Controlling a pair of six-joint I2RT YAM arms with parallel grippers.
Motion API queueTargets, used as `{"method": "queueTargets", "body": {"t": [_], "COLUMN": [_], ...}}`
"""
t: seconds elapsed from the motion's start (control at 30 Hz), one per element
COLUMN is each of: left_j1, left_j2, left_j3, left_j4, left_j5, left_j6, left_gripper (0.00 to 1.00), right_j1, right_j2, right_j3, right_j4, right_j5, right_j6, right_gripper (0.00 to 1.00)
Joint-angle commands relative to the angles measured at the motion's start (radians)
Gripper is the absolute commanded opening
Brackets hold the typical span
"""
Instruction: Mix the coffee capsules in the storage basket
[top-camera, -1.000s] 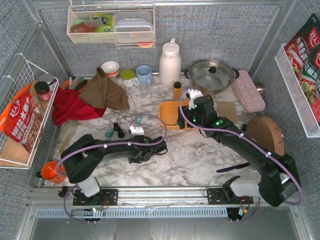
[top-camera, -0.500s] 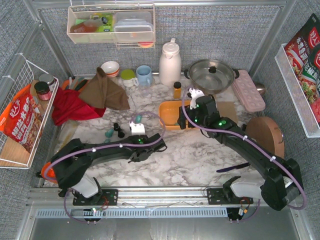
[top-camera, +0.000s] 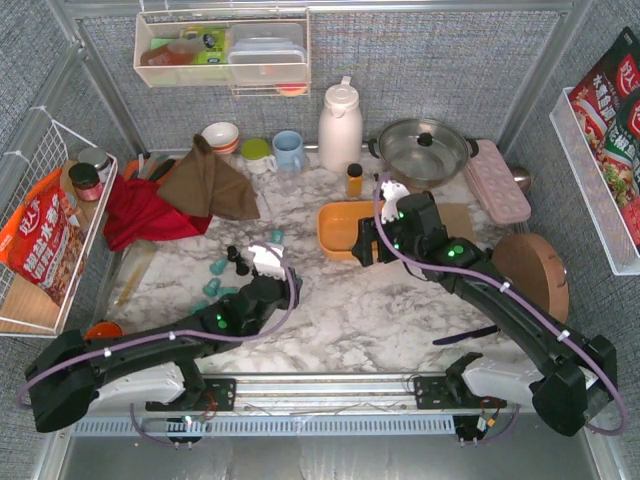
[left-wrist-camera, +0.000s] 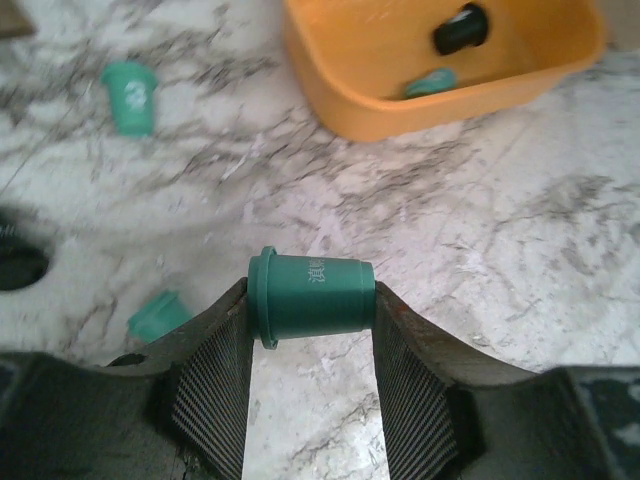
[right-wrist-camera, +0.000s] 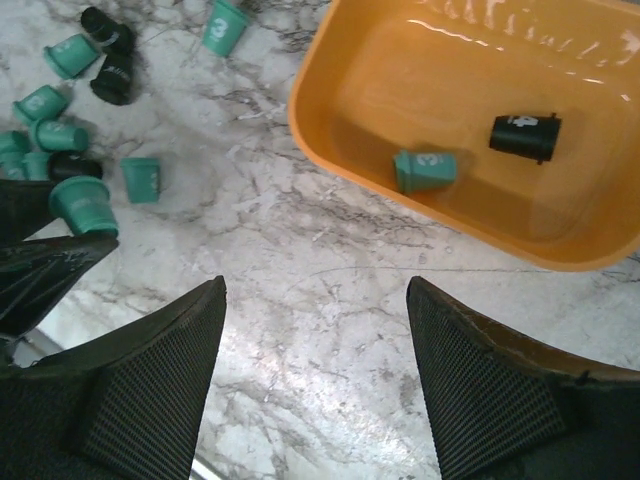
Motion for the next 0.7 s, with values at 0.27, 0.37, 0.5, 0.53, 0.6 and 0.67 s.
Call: {"method": "queueTargets", "body": {"t": [0.27,0.37,0.5,0.53,0.6,0.67], "left_j1": [0.001,0.001,0.001,0.0,0.001,0.001], "left_j2": [-0.064,-0.02,0.04,0.053,0.072,0.082], "left_j3": [-0.308,-0.321,-0.303,-0.301,-0.299,-0.296], "left_j4": [0.926,0.995,1.037,1.051,1.074,1.09], "left_j5": [0.345,0.403,0.467,0.482,0.504,0.514], "left_j6": [0.622,0.707,0.74,0.743,0.744,0.748], "left_gripper": [0.5,0.5,0.52,0.52,0.52,0.52], "right_j1": [0.079,0.11,0.154,0.166,0.186,0.202], "right_j2": [0.042,0.081,0.121,0.128,0.141,0.147], "right_j3": [0.092,0.109,0.126,0.13,0.138,0.139], "right_j4": [-0.028,-0.009,0.014,0.016,0.015,0.016], "right_j5": [-0.163,-0.2,-0.234,-0.235,-0.237,-0.241], "right_j6": [0.075,0.099,0.115,0.115,0.114,0.115], "right_gripper": [0.69,0.66,0.64,0.63,0.62,0.61]}}
